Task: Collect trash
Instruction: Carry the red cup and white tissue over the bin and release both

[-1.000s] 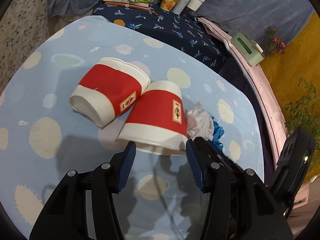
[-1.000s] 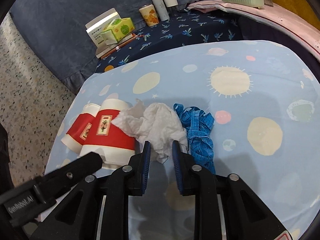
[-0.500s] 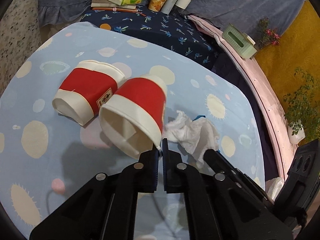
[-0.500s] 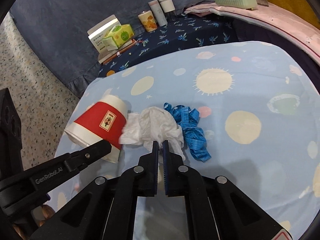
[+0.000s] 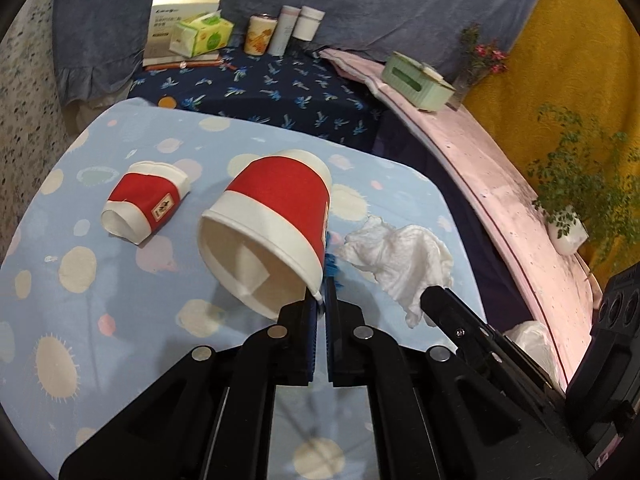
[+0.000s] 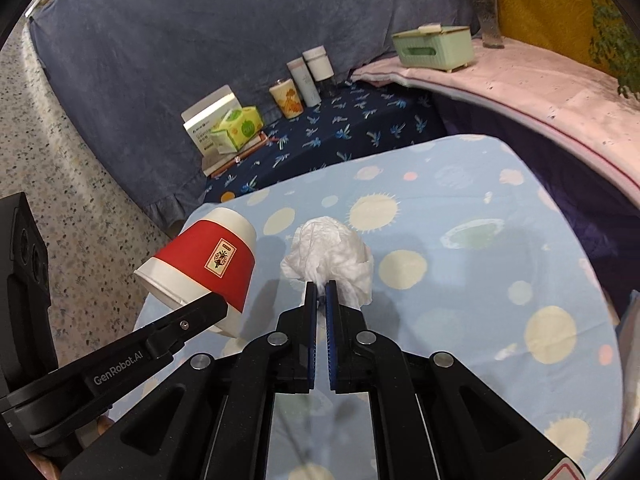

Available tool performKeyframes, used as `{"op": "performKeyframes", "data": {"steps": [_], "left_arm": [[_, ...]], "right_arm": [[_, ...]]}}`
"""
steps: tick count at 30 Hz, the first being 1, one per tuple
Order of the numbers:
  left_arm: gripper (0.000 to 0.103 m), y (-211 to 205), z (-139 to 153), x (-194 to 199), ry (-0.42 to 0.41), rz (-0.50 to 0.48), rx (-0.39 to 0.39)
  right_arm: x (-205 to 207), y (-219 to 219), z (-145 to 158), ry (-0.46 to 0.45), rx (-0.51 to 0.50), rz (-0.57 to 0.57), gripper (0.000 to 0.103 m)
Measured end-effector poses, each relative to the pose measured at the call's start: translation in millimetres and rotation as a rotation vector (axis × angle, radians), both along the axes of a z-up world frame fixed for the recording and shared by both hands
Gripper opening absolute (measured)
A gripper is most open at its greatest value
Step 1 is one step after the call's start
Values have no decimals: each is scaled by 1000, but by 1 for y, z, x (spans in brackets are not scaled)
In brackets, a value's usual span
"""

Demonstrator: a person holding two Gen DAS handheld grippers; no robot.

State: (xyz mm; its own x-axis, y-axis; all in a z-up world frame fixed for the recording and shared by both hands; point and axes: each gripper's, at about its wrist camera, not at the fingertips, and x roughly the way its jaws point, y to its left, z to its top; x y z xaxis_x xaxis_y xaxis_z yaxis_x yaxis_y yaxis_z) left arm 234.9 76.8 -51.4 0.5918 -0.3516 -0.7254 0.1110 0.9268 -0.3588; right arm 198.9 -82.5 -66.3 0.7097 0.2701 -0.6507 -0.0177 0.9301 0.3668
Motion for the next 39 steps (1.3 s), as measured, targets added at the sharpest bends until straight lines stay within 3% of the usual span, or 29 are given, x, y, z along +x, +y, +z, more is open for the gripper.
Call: {"op": "performKeyframes", "data": {"steps": [13, 39], "left_arm": [[3, -58, 30, -53, -69, -106, 20], [3, -177, 57, -123, -143, -363, 66]], "right_arm": [[-68, -52, 32, -78, 3, -84, 5], [-160, -161, 49, -149, 23, -289, 5]]}}
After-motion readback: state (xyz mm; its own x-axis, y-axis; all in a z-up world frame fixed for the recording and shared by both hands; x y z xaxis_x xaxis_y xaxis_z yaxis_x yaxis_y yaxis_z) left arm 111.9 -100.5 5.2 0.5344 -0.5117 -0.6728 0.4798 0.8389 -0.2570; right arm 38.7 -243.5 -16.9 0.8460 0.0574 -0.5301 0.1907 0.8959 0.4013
